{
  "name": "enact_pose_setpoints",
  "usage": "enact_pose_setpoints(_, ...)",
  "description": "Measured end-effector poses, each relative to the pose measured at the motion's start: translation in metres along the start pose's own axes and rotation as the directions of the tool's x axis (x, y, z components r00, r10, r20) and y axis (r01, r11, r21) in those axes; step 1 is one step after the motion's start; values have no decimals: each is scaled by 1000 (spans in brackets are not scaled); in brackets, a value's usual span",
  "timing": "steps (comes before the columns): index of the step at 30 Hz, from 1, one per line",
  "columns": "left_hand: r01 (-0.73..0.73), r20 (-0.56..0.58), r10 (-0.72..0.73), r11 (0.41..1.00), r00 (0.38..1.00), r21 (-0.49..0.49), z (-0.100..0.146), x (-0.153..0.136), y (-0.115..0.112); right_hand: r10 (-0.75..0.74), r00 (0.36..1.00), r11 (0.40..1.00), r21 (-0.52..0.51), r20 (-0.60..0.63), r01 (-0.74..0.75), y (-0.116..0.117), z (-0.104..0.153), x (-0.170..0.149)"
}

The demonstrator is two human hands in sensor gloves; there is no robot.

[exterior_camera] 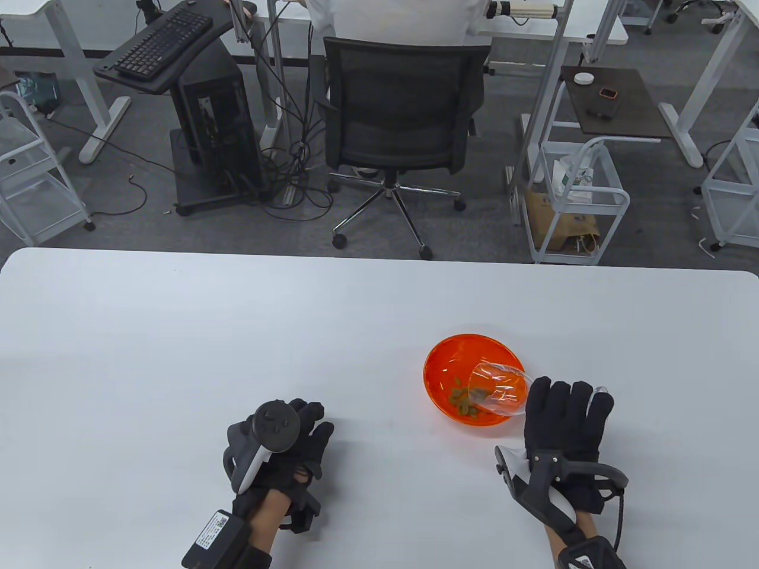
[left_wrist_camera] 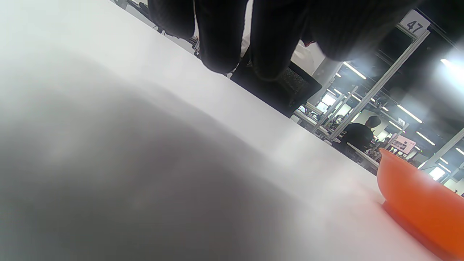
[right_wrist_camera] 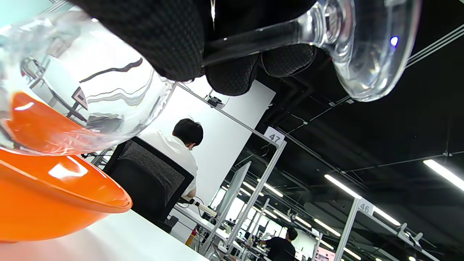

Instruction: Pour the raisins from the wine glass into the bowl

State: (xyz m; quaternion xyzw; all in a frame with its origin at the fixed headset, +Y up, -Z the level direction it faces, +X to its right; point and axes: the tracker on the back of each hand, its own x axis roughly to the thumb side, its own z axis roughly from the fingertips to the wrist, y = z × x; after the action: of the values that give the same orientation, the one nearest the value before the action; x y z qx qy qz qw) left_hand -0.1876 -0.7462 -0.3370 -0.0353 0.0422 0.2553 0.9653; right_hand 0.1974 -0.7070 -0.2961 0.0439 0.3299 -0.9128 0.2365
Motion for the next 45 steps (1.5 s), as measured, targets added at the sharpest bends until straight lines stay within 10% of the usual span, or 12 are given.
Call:
enact_pose_setpoints(7,-7,-2,7,1000,1000,5,0,-1,1,-195,969,974,89,-150,210,8,-1,-16)
enact_pose_setpoints(13,-6,-11,6,1000,1000,3,-2,-4,2,-510,782,808,112,-359,578,20,1,-37)
enact_pose_setpoints(19,11,-10,-11,1000,1000,-2,-3,-4,1,-837,161,215,-43,-522,976,38,7,-44)
enact_pose_setpoints(25,45,-6,-45,999,999,1,-3,-3,1,-837,-285,-169,-274,-468,947,28,7,-35)
enact_pose_setpoints(35,34,-13,-34,999,999,-1,-6,-16,10,-814,-122,-133,-22,-568,991,15,-14,22)
enact_pose_setpoints(45,-3,-67,1,999,998,-32,-11,-32,14,-638,-152,-211,-19,-755,977,17,-40,107)
